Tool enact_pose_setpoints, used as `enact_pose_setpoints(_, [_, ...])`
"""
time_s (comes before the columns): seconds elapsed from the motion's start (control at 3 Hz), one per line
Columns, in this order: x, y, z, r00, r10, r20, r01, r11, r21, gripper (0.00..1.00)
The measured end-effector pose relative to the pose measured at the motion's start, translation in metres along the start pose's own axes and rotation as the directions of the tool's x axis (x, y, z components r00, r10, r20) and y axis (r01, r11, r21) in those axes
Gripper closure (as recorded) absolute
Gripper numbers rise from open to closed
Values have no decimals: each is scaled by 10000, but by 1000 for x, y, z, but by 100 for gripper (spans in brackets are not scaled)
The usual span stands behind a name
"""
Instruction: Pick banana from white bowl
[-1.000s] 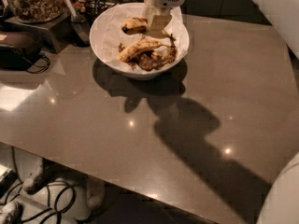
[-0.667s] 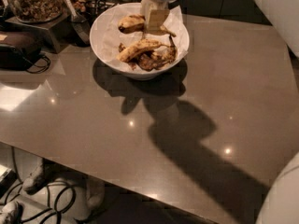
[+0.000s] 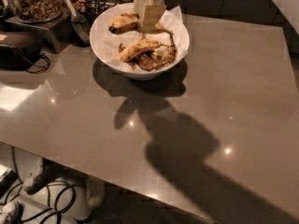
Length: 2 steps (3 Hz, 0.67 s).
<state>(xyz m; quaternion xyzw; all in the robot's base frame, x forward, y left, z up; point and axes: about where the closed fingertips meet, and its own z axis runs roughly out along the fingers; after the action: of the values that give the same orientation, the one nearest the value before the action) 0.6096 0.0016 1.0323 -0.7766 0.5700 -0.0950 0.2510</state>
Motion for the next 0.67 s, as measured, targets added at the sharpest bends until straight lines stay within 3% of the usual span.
enact_pose_setpoints(0.67, [-37, 24, -13, 9983, -574, 95, 578, 9973, -464, 100])
